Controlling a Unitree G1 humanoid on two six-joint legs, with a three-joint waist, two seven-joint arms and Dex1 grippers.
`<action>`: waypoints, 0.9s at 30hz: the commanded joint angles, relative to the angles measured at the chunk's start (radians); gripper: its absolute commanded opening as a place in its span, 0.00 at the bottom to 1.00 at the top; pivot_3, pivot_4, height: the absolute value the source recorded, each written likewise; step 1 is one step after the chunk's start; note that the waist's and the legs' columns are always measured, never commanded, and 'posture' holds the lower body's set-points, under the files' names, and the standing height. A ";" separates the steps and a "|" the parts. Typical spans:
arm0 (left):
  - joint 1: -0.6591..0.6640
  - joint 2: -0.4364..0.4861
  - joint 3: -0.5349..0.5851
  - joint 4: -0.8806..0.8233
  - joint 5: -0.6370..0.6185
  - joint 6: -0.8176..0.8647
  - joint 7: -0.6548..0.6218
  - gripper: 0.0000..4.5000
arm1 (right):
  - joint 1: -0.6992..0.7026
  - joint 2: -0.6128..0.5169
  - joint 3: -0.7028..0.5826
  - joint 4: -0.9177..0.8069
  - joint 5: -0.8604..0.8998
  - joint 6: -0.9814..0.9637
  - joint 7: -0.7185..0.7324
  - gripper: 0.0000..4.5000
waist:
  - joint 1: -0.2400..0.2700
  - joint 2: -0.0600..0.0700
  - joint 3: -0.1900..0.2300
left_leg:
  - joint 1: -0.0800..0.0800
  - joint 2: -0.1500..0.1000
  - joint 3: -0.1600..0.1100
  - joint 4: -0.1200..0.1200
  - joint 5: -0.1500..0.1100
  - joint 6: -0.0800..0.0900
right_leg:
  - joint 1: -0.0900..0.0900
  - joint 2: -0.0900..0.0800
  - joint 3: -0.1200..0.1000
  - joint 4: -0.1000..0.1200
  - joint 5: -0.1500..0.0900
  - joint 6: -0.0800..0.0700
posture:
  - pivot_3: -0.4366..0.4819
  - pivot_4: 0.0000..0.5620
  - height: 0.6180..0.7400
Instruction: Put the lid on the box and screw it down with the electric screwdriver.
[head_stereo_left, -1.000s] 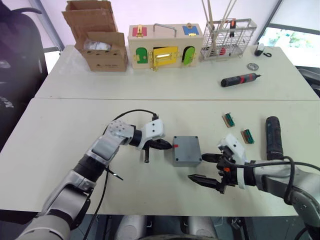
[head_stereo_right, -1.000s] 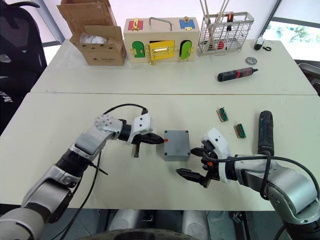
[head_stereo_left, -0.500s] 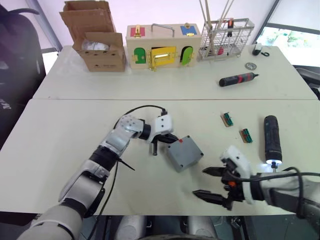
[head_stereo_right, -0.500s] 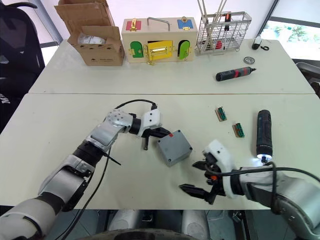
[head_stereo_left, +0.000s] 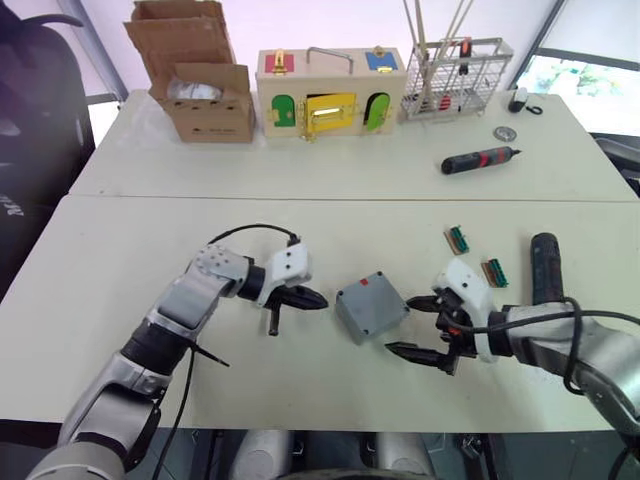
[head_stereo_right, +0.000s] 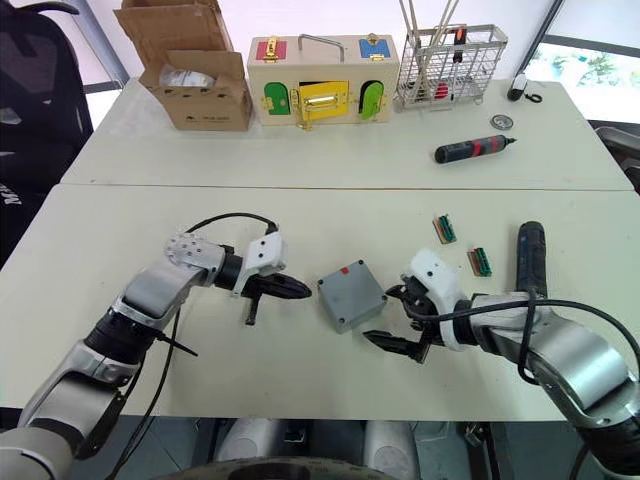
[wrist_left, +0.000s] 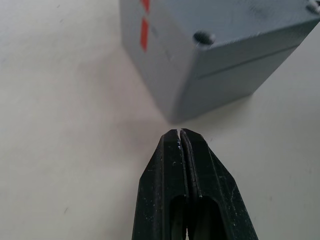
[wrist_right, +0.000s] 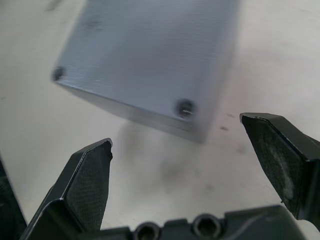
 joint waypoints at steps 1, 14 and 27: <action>-0.012 -0.032 -0.031 -0.013 0.019 -0.027 0.023 0.00 | -0.001 0.000 0.024 -0.024 -0.019 -0.026 0.029 1.00 | 0.000 0.000 0.000 | 0.000 0.000 0.000 0.000 0.000 0.000 | 0.000 0.000 0.000 0.000 0.000 0.000 | 0.48 0.27 0.62; -0.065 -0.112 -0.054 0.080 0.045 -0.105 0.015 0.00 | 0.095 0.005 -0.045 -0.091 -0.017 0.010 -0.001 1.00 | 0.001 0.000 0.000 | 0.000 0.000 0.000 0.000 0.000 0.000 | 0.000 0.000 0.000 0.000 0.000 0.000 | 0.48 0.27 0.62; -0.048 -0.092 -0.050 0.034 0.025 -0.081 -0.026 0.00 | 0.126 -0.028 -0.169 -0.082 0.004 0.025 0.025 1.00 | 0.002 0.000 0.000 | 0.000 0.000 0.000 0.000 0.000 0.000 | 0.000 0.000 0.000 0.000 0.000 0.000 | 0.48 0.27 0.62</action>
